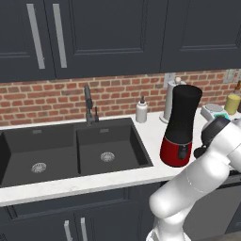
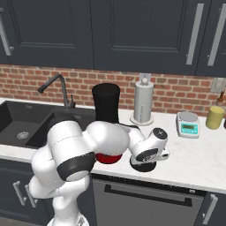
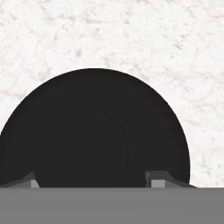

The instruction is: Close the lid blender by securely placing the lid on top.

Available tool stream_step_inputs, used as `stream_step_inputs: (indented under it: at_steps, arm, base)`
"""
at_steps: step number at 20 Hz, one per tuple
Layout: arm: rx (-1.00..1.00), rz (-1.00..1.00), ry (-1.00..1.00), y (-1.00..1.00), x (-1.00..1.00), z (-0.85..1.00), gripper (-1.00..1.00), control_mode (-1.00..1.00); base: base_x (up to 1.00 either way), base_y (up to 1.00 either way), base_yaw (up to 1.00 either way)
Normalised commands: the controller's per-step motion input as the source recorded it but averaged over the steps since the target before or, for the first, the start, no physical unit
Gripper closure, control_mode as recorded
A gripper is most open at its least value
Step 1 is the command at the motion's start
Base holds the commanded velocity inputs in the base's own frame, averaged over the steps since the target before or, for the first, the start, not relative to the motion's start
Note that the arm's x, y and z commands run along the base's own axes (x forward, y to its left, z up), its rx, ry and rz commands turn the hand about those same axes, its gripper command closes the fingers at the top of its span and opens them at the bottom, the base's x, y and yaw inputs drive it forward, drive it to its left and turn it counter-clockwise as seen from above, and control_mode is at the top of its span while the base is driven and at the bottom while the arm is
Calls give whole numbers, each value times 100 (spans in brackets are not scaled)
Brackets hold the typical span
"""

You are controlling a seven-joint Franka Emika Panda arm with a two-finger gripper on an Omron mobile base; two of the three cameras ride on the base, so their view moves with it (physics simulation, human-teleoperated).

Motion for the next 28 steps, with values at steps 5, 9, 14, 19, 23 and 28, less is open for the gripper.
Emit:
stream_step_inputs:
  at_steps: [5,9,14,19,23,28]
  arm:
    - [0,0,0,13,8,-12,-100,-100]
    - [0,0,0,16,9,-12,-100,-100]
    - [0,0,0,20,10,-13,100,-100]
    - [0,0,0,22,8,-14,100,-100]
    - [0,0,0,13,3,-10,100,-100]
    - [0,0,-1,7,1,-6,100,-100]
  base:
    - [0,0,0]
    - [0,0,0]
    - [0,0,0]
    - [0,0,0]
    - [0,0,0]
    - [0,0,0]
